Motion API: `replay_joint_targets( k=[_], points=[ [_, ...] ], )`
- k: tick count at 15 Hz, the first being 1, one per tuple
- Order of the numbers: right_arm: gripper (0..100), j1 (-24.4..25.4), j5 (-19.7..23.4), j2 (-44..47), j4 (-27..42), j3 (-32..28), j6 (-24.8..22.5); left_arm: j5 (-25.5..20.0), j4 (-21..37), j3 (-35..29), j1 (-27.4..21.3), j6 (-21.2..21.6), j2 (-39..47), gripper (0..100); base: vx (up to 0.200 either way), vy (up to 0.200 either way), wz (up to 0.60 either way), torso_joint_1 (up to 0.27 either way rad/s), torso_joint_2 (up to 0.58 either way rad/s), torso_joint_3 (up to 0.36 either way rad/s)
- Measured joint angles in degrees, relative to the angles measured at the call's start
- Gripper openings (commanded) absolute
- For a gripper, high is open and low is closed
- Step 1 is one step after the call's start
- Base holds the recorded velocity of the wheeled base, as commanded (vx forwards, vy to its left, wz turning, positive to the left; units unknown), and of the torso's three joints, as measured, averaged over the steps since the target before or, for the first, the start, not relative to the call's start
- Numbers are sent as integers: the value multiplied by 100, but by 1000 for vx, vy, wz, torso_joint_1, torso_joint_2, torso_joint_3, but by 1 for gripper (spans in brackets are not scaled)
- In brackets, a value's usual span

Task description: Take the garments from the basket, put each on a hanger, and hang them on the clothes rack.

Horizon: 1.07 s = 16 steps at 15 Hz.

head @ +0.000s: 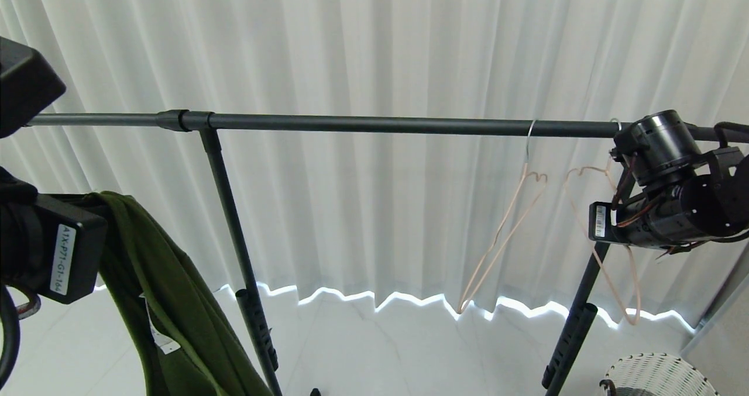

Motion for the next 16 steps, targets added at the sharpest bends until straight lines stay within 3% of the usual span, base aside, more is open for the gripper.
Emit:
replay_joint_targets(
  k=[8,13,16],
  points=[
    [0,233,128,-706,-282,289,-288,2,0,-22,0,18,-52,0,0,0,0,0,0,0],
    [0,330,246,-1392,-1840,1460,-1320,9,-2,-6,0,22,-100,0,0,0,0,0,0,0],
    [0,360,290,-1894,-2187,2029,-1710,11,-2,0,0,24,-122,0,-67,0,0,1,2,1]
  ],
)
